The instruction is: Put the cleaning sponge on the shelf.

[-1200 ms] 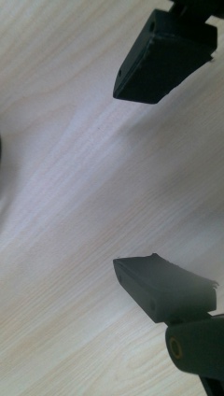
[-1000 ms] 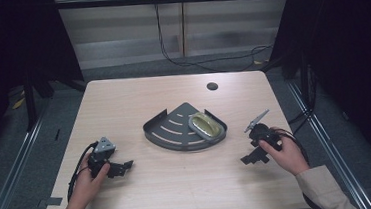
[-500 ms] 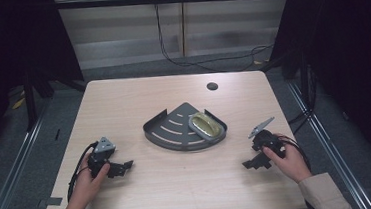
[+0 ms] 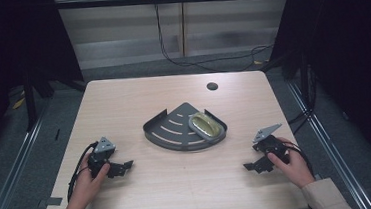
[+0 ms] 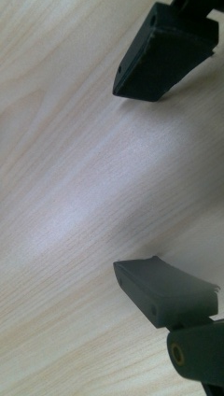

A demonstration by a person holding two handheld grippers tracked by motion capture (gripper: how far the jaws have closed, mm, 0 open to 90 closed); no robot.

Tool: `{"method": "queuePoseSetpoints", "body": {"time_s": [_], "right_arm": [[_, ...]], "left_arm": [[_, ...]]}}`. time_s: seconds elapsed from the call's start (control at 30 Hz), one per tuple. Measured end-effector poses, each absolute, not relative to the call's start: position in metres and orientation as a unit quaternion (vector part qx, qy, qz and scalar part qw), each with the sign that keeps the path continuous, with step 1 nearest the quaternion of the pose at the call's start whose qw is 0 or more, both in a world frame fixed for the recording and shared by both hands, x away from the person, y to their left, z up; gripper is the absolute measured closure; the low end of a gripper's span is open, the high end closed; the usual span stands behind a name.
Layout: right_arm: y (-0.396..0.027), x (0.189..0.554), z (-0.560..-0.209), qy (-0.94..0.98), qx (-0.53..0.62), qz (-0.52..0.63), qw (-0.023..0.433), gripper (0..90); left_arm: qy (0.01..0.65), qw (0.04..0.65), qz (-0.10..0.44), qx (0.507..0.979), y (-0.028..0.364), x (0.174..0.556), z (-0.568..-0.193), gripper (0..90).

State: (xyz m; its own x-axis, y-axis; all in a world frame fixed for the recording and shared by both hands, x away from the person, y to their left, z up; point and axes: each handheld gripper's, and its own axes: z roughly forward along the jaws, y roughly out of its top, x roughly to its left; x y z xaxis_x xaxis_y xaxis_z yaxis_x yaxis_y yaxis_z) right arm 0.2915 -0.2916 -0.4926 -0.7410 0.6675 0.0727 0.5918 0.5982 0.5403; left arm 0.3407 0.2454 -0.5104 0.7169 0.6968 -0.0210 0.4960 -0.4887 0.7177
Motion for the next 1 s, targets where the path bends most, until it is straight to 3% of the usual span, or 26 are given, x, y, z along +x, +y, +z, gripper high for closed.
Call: {"method": "queuePoseSetpoints", "body": {"time_s": [0.3, 1.0], "right_arm": [[-0.296, 0.282, -0.5, 0.883, 0.342, 0.306, 0.101, 12.3], [-0.307, 0.271, -0.511, 0.857, 0.334, 0.372, 0.125, 12.0]], "left_arm": [[0.35, 0.365, 0.138, 0.852, 0.245, 0.341, -0.51, 8.3], [0.349, 0.363, 0.139, 0.853, 0.246, 0.34, -0.51, 8.3]]}}
